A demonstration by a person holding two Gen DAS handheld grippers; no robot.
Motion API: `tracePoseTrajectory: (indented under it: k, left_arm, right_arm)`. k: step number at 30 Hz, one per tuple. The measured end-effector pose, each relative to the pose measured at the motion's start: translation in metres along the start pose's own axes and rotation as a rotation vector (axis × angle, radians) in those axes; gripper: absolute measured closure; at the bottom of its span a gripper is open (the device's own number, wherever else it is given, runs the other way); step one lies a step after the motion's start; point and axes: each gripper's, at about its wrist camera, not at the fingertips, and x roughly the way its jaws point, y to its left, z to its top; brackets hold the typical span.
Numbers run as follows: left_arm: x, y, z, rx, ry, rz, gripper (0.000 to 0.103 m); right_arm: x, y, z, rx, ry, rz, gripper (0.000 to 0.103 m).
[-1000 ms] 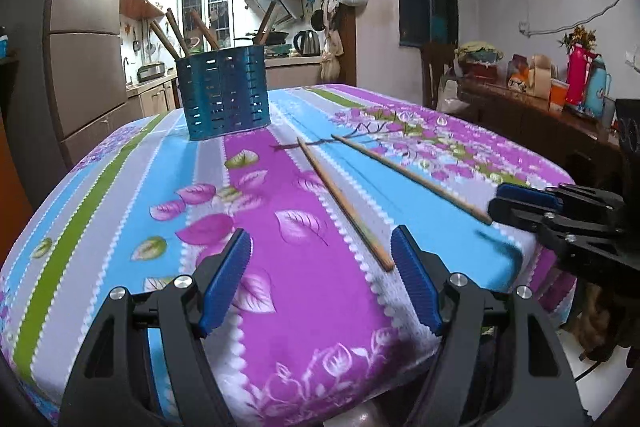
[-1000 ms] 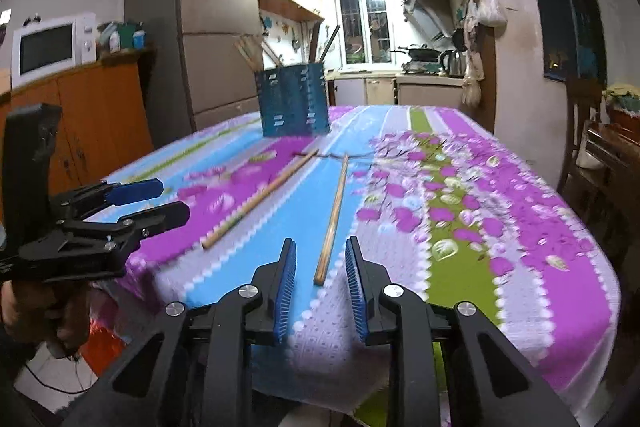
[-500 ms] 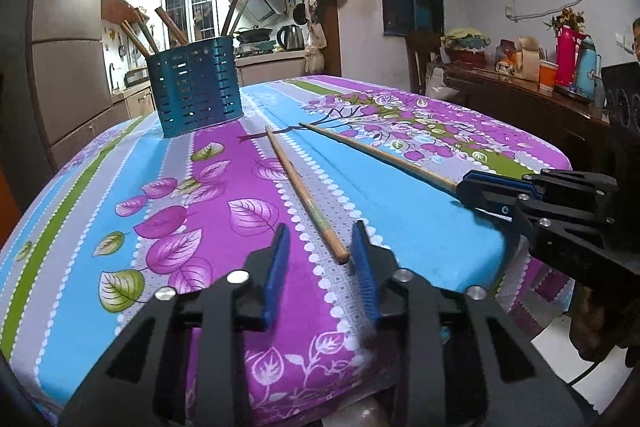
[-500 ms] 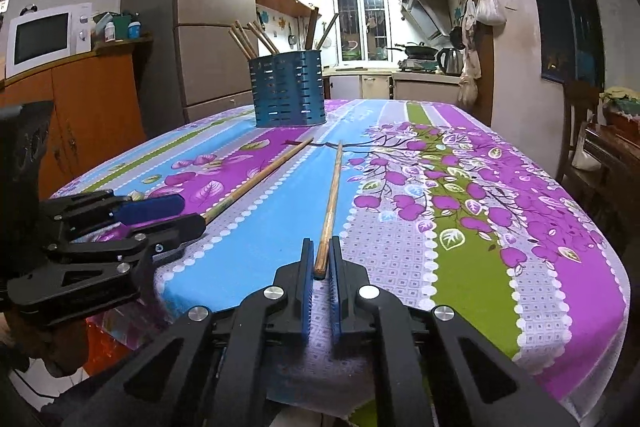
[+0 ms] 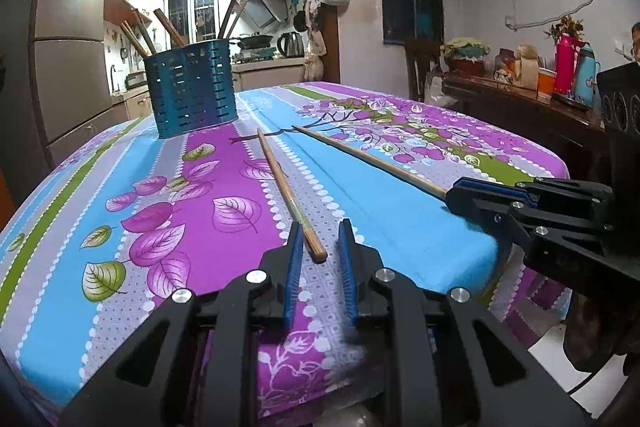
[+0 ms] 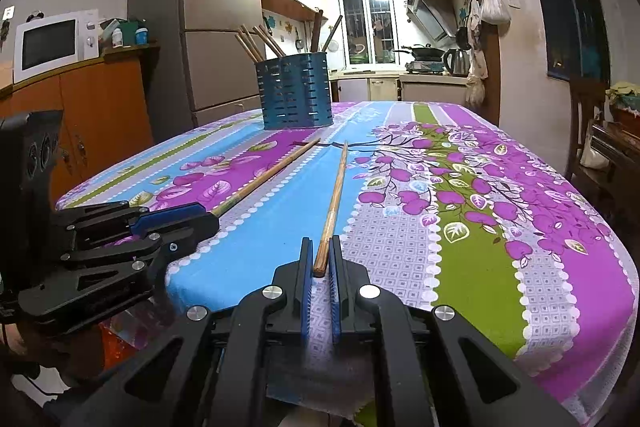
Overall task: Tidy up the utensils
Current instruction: 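Close the right gripper on a chopstick while the left gripper approaches another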
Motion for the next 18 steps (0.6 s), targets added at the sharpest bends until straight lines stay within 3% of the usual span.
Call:
tracePoseTrajectory:
  k: [14, 18]
  left_arm:
    - [-0.0008, -0.0021, -0.0009, -0.006, -0.019, 0.023, 0.086]
    - [-0.0014, -0.0015, -0.0003, -0.019, -0.016, 0.024, 0.094]
  right_arm:
    - [-0.0015, 0.0068, -0.0041, -0.033, -0.031, -0.027, 0.094]
    - [-0.0021, 0.0077, -0.0046, -0.017, -0.040, -0.036, 0.095]
